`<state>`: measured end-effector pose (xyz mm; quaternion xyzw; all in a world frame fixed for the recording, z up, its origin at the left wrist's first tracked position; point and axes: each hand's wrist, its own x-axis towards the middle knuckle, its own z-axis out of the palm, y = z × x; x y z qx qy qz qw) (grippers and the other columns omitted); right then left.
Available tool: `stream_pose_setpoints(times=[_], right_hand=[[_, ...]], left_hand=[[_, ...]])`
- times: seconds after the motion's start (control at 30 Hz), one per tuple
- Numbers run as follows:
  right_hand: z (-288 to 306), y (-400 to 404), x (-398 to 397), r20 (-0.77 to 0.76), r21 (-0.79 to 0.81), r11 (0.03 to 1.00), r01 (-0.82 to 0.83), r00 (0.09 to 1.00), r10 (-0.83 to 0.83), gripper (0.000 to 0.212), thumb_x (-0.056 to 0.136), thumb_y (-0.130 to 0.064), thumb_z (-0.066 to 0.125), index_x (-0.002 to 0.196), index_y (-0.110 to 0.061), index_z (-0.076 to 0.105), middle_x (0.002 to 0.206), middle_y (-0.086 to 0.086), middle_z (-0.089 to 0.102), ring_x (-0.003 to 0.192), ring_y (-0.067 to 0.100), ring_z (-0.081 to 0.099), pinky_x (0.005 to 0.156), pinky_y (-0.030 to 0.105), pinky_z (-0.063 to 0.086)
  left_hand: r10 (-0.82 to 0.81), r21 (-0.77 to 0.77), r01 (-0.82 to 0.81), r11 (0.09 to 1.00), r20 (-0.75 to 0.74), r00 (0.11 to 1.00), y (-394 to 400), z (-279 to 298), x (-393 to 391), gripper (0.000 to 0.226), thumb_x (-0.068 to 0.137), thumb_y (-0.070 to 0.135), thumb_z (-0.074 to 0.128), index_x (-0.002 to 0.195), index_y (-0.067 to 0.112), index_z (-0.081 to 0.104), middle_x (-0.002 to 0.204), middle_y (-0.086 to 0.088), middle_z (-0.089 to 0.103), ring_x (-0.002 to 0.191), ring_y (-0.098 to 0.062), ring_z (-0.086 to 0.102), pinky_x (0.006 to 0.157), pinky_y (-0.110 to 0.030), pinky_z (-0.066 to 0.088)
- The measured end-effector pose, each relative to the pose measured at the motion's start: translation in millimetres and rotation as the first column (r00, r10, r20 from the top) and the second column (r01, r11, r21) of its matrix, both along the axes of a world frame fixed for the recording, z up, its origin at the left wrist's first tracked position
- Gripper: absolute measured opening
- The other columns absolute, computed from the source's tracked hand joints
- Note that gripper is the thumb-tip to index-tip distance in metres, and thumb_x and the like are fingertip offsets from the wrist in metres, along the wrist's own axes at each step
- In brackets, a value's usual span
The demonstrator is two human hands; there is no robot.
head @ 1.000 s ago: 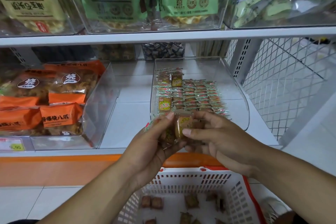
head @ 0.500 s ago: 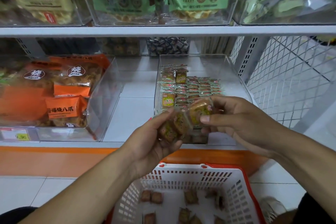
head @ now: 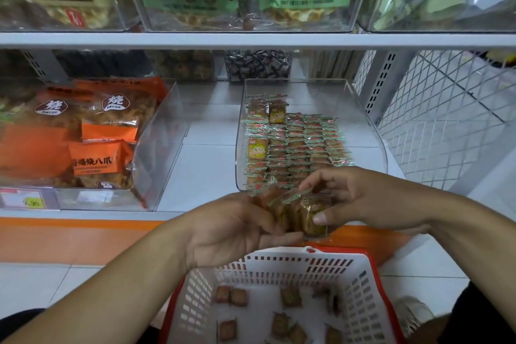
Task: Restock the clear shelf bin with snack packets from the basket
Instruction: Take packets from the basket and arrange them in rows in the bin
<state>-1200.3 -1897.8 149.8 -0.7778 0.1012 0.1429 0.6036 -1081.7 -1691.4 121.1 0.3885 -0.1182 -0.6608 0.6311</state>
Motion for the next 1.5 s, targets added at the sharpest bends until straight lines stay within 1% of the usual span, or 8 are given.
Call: stream_pose_setpoints(times=[0.3,0.57,0.67,0.77,0.93,1.0,1.3,1.5], right_hand=[[0,3,-3,-0.014,0.184,0.983,0.002,1.0,0.001,0.083,0.074,0.0,0.077,0.144,-0.032,0.046,0.134,0.007,0.064,0.12,0.023,0.066,0.088,0.039,0.059],[3,10,-3,0.003,0.084,0.996,0.026,1.0,-0.027,0.054,0.076,-0.004,0.079,0.127,-0.013,0.063,0.117,0.011,0.073,0.109,0.027,0.07,0.084,0.035,0.058],[8,6,-2,0.022,0.2,0.973,0.115,0.992,-0.122,0.053,0.075,-0.004,0.078,0.125,-0.009,0.062,0.117,0.014,0.072,0.109,0.029,0.071,0.084,0.035,0.06],[13,4,-2,0.007,0.396,0.901,0.177,0.981,-0.196,0.053,0.076,0.005,0.076,0.126,-0.003,0.06,0.121,0.021,0.07,0.113,0.035,0.068,0.095,0.043,0.057],[16,9,-2,-0.049,0.58,0.797,0.169,0.984,-0.173,0.063,0.073,0.008,0.068,0.133,0.002,0.052,0.126,0.027,0.066,0.114,0.039,0.067,0.094,0.041,0.058],[14,14,0,-0.062,0.622,0.762,0.181,0.981,-0.183,0.064,0.072,0.009,0.069,0.134,0.001,0.052,0.125,0.028,0.066,0.111,0.038,0.069,0.091,0.039,0.06],[0,34,9,-0.102,0.7,0.664,0.264,0.957,-0.272,0.054,0.082,0.004,0.063,0.135,0.001,0.054,0.127,0.023,0.067,0.118,0.033,0.066,0.097,0.037,0.056],[-8,54,10,-0.053,0.679,0.702,0.214,0.968,-0.244,0.046,0.088,0.001,0.058,0.133,0.001,0.055,0.13,0.02,0.066,0.123,0.031,0.063,0.1,0.036,0.055]], left_hand=[[-0.026,0.041,0.016,0.999,0.258,0.966,7,2,5,0.02,0.092,-0.002,0.061,0.105,0.003,0.075,0.105,-0.021,0.073,0.096,-0.033,0.075,0.08,-0.044,0.063],[0.134,0.064,-0.165,0.984,0.339,0.931,1,-2,3,0.025,0.098,0.008,0.054,0.118,0.006,0.069,0.102,-0.019,0.071,0.086,-0.029,0.07,0.074,-0.038,0.062],[0.216,0.055,-0.247,0.968,0.326,0.92,-1,0,9,0.036,0.087,0.001,0.061,0.123,0.003,0.068,0.115,-0.018,0.073,0.09,-0.027,0.071,0.073,-0.033,0.06],[0.292,-0.013,-0.298,0.955,0.237,0.927,1,2,14,0.048,0.079,0.024,0.067,0.121,0.0,0.068,0.108,-0.011,0.074,0.094,-0.027,0.072,0.081,-0.035,0.058],[0.582,-0.176,-0.601,0.78,0.559,0.591,-4,-7,11,0.046,0.095,-0.007,0.055,0.126,0.023,0.07,0.123,0.002,0.073,0.098,-0.017,0.073,0.088,-0.029,0.057],[0.602,-0.25,-0.598,0.761,0.616,0.508,-3,-10,10,0.047,0.087,0.003,0.065,0.124,0.032,0.07,0.125,0.009,0.071,0.104,-0.016,0.068,0.095,-0.031,0.055],[0.672,-0.349,-0.584,0.733,0.508,0.539,-3,-9,0,0.036,0.096,-0.004,0.056,0.101,0.024,0.077,0.108,-0.001,0.075,0.085,-0.013,0.072,0.073,-0.023,0.057],[0.718,-0.346,-0.645,0.681,0.486,0.498,-12,-7,-19,0.024,0.099,0.029,0.047,0.103,0.022,0.069,0.108,-0.009,0.075,0.095,-0.021,0.072,0.074,-0.027,0.06]])
